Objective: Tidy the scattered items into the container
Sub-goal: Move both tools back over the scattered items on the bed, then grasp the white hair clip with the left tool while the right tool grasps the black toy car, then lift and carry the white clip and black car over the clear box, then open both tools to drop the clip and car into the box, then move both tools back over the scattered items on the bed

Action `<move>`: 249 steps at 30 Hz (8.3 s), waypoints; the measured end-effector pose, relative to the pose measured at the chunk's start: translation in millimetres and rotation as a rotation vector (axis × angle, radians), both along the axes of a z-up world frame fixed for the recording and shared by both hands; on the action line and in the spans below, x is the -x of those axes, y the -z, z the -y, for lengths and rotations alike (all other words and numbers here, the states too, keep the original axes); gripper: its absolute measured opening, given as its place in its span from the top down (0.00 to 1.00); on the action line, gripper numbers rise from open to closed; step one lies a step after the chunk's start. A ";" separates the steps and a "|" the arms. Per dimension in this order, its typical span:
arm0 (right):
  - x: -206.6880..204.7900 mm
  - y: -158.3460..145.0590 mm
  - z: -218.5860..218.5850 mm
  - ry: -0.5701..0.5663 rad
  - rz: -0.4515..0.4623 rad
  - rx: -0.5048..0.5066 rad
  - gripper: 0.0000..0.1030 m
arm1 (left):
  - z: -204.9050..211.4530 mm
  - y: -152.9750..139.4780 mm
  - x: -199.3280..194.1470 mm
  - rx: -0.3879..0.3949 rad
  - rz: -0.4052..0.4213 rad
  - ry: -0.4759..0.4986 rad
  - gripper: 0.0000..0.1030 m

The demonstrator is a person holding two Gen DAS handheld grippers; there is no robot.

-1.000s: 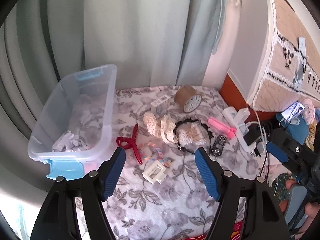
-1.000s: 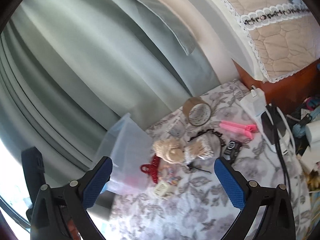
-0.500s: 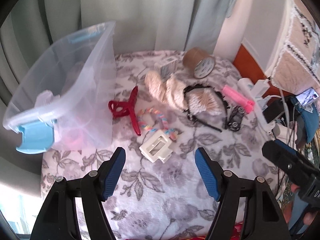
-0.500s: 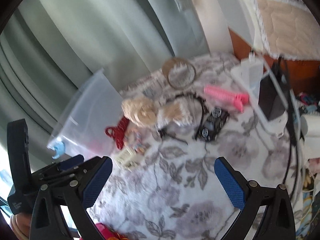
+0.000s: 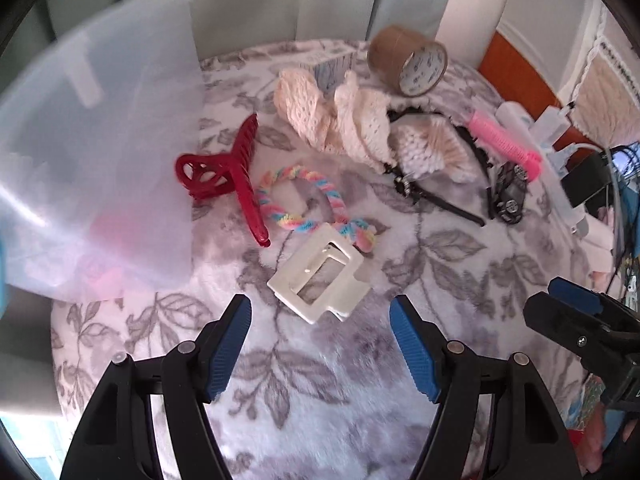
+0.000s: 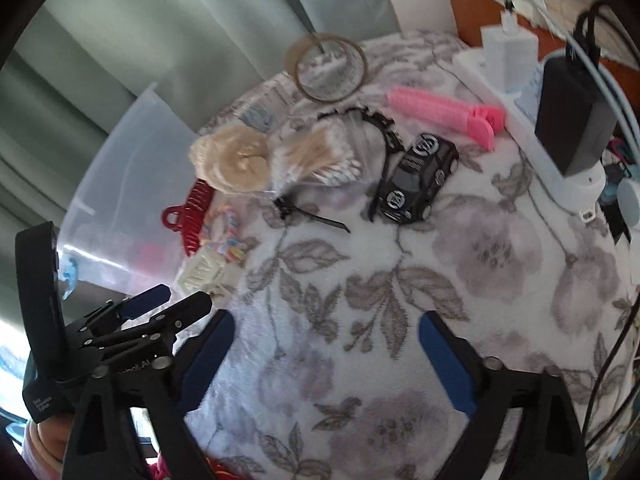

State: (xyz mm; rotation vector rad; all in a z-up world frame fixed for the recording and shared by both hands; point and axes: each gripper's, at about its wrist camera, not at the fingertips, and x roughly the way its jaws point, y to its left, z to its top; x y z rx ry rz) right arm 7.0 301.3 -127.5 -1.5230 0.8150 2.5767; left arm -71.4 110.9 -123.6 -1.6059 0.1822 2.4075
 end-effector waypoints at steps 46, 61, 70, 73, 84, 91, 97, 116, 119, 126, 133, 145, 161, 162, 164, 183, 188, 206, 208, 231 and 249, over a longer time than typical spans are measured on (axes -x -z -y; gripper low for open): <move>75.7 20.0 -63.6 0.323 -0.004 -0.111 0.60 | -16.2 24.2 37.2 -0.081 -0.003 0.105 0.43; 42.7 18.1 -41.9 0.279 -0.006 -0.072 0.64 | -13.3 23.0 22.7 -0.068 0.034 0.030 0.43; 15.2 17.6 -12.6 0.212 0.019 -0.029 0.64 | -13.6 24.0 11.8 -0.042 0.048 0.020 0.43; 7.5 16.1 -1.6 0.188 0.027 -0.029 0.64 | -15.8 25.8 7.6 -0.014 0.026 0.031 0.43; -6.9 5.5 12.8 0.141 0.017 -0.037 0.64 | -14.7 24.9 1.0 0.007 0.035 0.074 0.43; -13.9 -1.8 13.9 0.135 0.008 -0.042 0.64 | -16.2 26.8 -4.2 0.020 0.028 0.073 0.46; -22.3 -11.8 14.1 0.147 -0.014 -0.046 0.64 | -21.5 22.8 -10.9 0.033 0.013 0.073 0.55; -40.0 -63.8 17.3 0.164 -0.150 -0.097 0.64 | -19.1 -47.6 -12.3 -0.073 -0.126 0.077 0.55; -39.8 -79.9 15.3 0.177 -0.185 -0.103 0.64 | -20.7 -66.7 -9.5 -0.098 -0.166 0.083 0.55; -34.9 -118.4 16.5 0.191 -0.267 -0.125 0.64 | -15.1 -113.1 -9.9 -0.171 -0.261 0.086 0.55; -21.8 -160.5 15.4 0.200 -0.353 -0.143 0.64 | -1.5 -163.2 -1.8 -0.241 -0.354 0.064 0.55; 18.6 -260.7 39.8 0.153 -0.589 -0.167 0.64 | 39.5 -257.4 12.1 -0.351 -0.566 -0.017 0.55; 52.7 -253.4 131.8 -0.015 -0.602 -0.101 0.63 | 128.2 -246.7 -5.5 -0.479 -0.621 -0.297 0.55; 54.9 -244.1 133.0 -0.014 -0.575 -0.087 0.63 | 136.8 -236.4 -6.0 -0.485 -0.598 -0.325 0.55; 62.4 -225.4 138.2 -0.017 -0.512 -0.070 0.63 | 151.1 -222.4 -5.5 -0.491 -0.568 -0.371 0.55; 85.8 -177.4 191.0 -0.171 -0.384 -0.098 0.63 | 213.6 -150.9 5.1 -0.543 -0.402 -0.514 0.55; 92.9 -162.0 204.1 -0.204 -0.340 -0.103 0.63 | 223.5 -137.4 8.9 -0.597 -0.352 -0.521 0.55; 115.2 -129.7 217.6 -0.238 -0.259 -0.087 0.63 | 234.1 -104.3 14.7 -0.609 -0.288 -0.532 0.55; 118.2 -126.4 218.1 -0.240 -0.250 -0.086 0.63 | 233.8 -103.7 15.0 -0.609 -0.290 -0.525 0.55; 131.6 -117.2 218.5 -0.250 -0.240 -0.100 0.61 | 228.2 -105.2 19.5 -0.602 -0.316 -0.478 0.49; 111.7 -132.3 203.1 -0.217 -0.245 -0.082 0.56 | 217.4 -118.0 9.6 -0.556 -0.297 -0.460 0.33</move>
